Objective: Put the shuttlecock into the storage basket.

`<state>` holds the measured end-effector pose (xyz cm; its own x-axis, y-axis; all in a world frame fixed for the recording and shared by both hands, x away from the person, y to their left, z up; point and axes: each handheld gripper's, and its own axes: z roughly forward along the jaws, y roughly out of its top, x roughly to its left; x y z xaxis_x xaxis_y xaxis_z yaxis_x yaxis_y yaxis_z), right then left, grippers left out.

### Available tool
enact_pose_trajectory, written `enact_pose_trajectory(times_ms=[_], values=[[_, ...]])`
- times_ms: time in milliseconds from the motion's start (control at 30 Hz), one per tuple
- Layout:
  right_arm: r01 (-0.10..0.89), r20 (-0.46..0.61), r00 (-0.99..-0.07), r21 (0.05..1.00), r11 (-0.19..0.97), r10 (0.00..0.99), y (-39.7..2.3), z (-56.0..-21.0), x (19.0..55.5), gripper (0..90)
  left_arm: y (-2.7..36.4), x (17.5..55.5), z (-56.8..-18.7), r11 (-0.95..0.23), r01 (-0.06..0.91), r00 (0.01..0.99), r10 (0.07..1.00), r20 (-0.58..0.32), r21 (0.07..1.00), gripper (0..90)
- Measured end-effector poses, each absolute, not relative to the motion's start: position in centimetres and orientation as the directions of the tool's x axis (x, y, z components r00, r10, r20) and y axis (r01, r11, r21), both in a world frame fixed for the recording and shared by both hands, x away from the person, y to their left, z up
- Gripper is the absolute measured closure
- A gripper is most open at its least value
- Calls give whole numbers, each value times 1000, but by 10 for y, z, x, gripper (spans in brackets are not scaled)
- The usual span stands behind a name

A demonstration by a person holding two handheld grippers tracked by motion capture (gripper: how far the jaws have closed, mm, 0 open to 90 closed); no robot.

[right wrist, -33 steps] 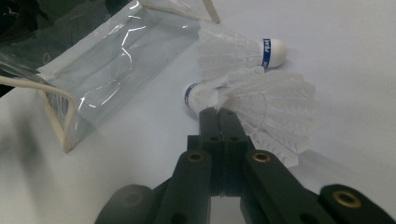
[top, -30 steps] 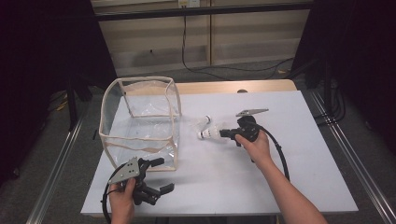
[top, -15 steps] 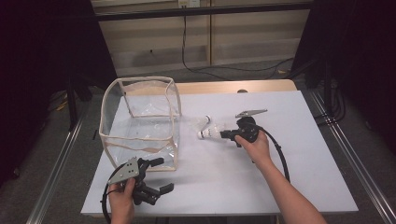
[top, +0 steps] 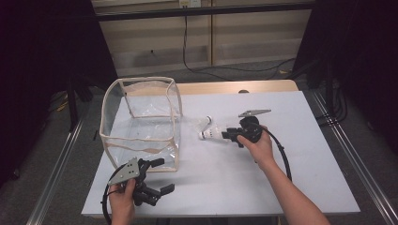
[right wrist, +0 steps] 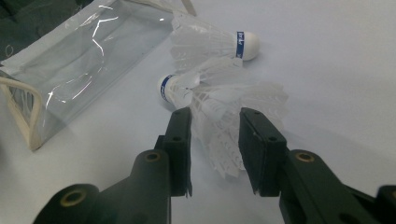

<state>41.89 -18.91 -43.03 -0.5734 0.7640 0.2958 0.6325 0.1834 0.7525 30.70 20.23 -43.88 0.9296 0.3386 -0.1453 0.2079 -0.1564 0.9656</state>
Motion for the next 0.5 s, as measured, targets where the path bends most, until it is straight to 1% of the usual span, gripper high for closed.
enact_pose_trajectory(times_ms=[133,200,233,300,400,467,500], values=[[624,285,-567,762,177,773,-192,-427,418,553,203,307,-439,-153,211,928,340,-149,965,22],[620,285,-565,766,171,775,-194,-424,418,537,202,307,-439,-152,211,928,341,-150,966,23],[618,284,-563,768,168,776,-194,-423,418,500,202,307,-439,-153,210,929,340,-148,966,23],[620,283,-559,767,166,780,-196,-421,417,473,202,307,-439,-158,208,930,338,-145,965,23],[614,265,-555,770,173,789,-198,-418,416,377,201,307,-439,-158,207,931,335,-145,965,23],[612,264,-552,773,169,791,-200,-416,415,358,201,307,-439,-158,207,931,335,-144,965,23],[607,259,-549,777,167,794,-200,-414,415,334,201,307,-439,-158,207,931,336,-144,965,24]])
